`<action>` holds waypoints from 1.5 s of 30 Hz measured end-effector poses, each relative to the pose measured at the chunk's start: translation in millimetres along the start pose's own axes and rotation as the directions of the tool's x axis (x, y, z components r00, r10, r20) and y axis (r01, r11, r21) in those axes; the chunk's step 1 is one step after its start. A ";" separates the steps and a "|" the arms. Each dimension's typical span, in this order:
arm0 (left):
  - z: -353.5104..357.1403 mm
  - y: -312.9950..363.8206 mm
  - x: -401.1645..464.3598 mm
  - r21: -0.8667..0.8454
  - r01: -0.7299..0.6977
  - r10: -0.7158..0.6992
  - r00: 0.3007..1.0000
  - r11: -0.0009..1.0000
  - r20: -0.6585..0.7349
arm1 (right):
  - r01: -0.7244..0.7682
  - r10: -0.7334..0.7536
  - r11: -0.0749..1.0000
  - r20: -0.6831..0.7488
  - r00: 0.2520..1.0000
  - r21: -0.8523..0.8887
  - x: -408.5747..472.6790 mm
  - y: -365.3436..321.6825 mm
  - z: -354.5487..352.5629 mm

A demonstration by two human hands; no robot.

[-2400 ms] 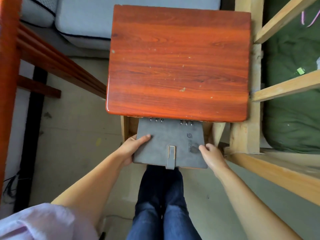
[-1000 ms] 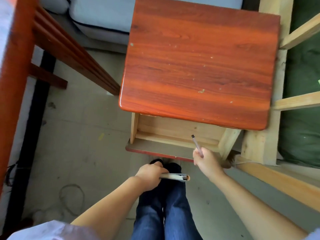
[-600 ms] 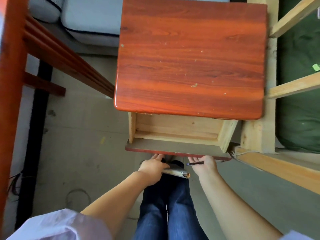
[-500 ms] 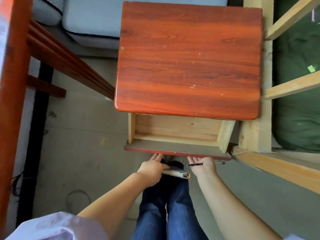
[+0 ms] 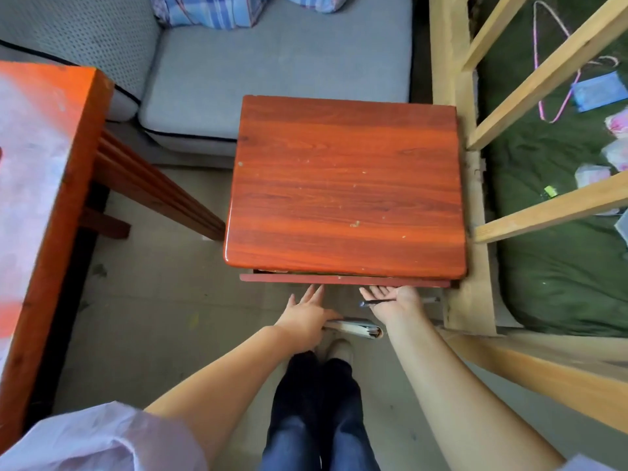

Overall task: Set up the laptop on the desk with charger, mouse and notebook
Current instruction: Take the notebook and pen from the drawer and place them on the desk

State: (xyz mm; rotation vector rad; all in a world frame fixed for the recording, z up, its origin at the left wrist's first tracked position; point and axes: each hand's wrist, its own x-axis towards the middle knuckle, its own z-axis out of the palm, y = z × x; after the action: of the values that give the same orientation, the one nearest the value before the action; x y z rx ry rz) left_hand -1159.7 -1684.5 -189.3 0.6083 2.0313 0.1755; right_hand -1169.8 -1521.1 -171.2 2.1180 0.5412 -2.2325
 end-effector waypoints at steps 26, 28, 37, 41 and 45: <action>-96.4 -24.4 -207.1 -0.825 -0.512 -0.288 0.849 -0.240 -0.443 | 0.418 -0.253 0.790 0.383 0.889 -0.448 -158.1 -64.0 32.5; -85.6 -25.7 -229.8 -0.702 -0.620 -0.387 0.779 -0.350 -0.494 | 0.506 -0.260 0.696 0.478 0.839 -0.510 -174.0 -42.6 39.2; 18.8 -52.1 -387.6 -0.500 -0.838 -0.674 0.500 -0.218 -0.544 | 0.700 0.254 0.460 0.836 0.486 -0.547 -275.4 90.5 47.1; 91.6 -57.5 -473.5 -0.465 -0.873 -0.772 0.395 -0.146 -0.498 | 0.920 0.541 0.192 0.819 0.191 -0.341 -318.3 178.7 39.6; 164.4 -63.4 -543.9 -0.430 -0.897 -0.898 0.268 -0.101 -0.348 | 0.963 0.711 0.144 0.701 0.059 -0.227 -355.8 282.5 18.5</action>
State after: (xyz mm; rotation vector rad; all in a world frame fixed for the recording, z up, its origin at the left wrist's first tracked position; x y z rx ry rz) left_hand -823.0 -2024.5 123.8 -1.1838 1.7141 2.8145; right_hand -1089.1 -1870.6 108.2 -0.6609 1.5673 -1.5056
